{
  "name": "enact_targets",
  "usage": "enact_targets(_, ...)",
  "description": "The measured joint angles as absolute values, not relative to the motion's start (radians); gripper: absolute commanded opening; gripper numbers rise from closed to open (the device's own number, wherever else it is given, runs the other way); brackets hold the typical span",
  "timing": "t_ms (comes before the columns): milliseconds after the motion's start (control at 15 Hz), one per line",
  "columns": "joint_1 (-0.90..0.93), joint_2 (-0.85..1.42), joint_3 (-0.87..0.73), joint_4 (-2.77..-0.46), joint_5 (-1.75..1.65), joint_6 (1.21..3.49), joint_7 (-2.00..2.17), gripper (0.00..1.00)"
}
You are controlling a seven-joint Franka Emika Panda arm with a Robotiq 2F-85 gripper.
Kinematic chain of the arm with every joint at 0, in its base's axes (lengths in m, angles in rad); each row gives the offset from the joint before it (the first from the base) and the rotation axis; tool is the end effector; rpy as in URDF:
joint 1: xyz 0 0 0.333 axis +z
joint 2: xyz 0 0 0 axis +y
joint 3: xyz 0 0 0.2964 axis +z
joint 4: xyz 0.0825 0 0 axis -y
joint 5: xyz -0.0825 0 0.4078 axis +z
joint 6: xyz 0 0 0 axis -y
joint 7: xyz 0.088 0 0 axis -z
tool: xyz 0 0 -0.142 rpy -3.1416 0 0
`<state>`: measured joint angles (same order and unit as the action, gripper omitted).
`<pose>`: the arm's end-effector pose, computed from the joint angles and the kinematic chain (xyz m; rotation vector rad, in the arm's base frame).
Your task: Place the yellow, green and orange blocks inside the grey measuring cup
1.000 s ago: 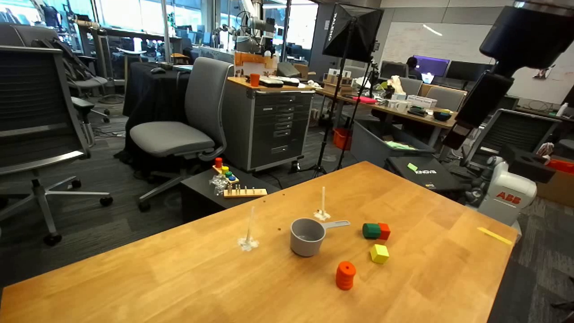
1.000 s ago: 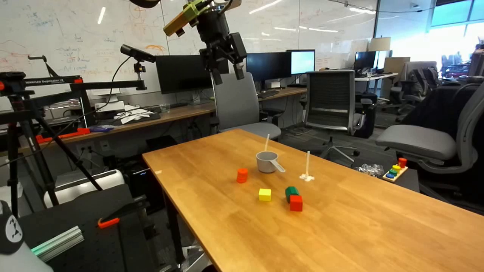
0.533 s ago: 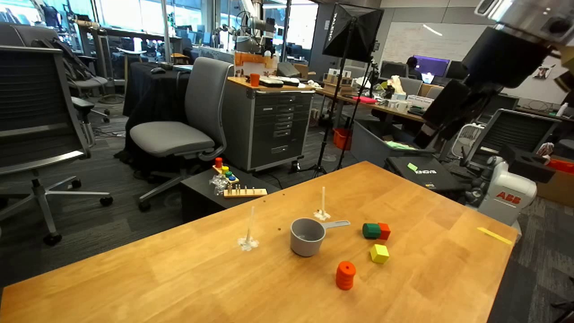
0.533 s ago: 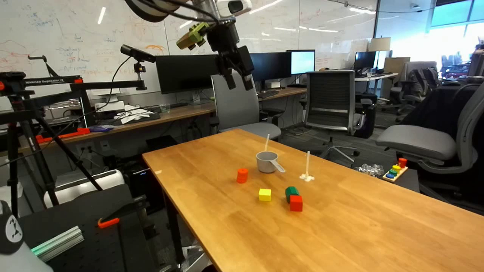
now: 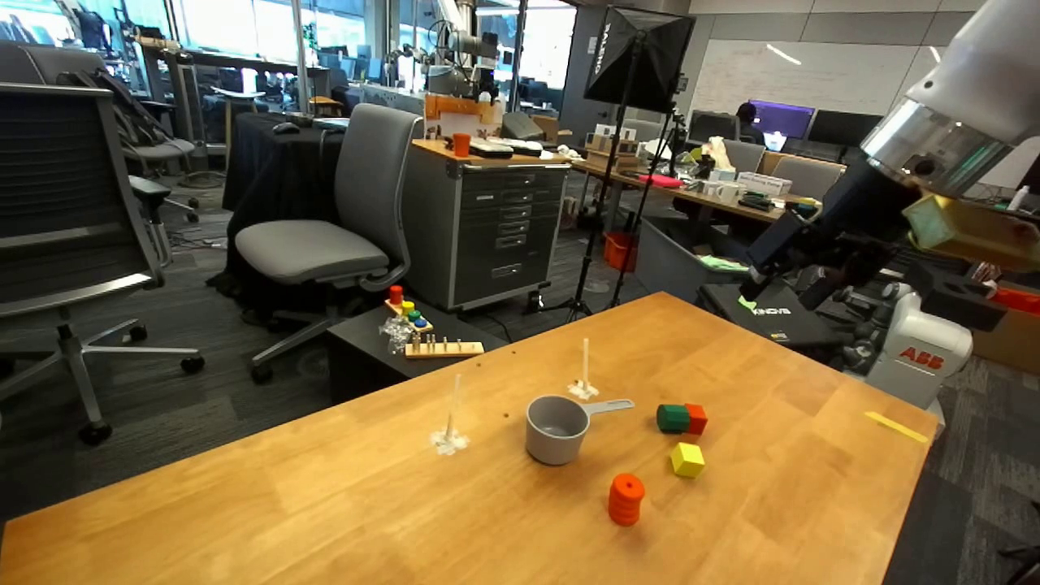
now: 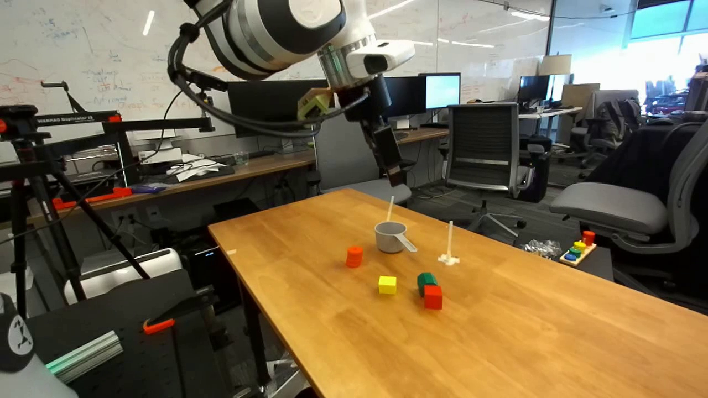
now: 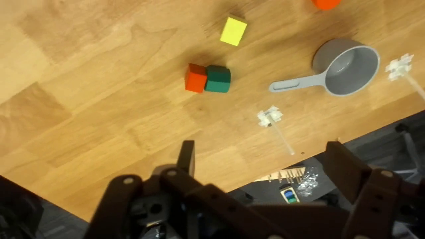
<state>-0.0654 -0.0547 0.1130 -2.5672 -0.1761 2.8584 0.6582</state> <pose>0.5023 0.0312 0.2479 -2.9773 0.6800 -0.5426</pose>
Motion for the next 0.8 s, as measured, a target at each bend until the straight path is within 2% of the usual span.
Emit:
enact_targets(400,-0.105,0.071,0.078,-2.598,-0.224,3.073,0.938,1.0)
enact_targets(800,-0.105,0.089,0.077,-2.597,-0.233,3.078,0.951,1.0)
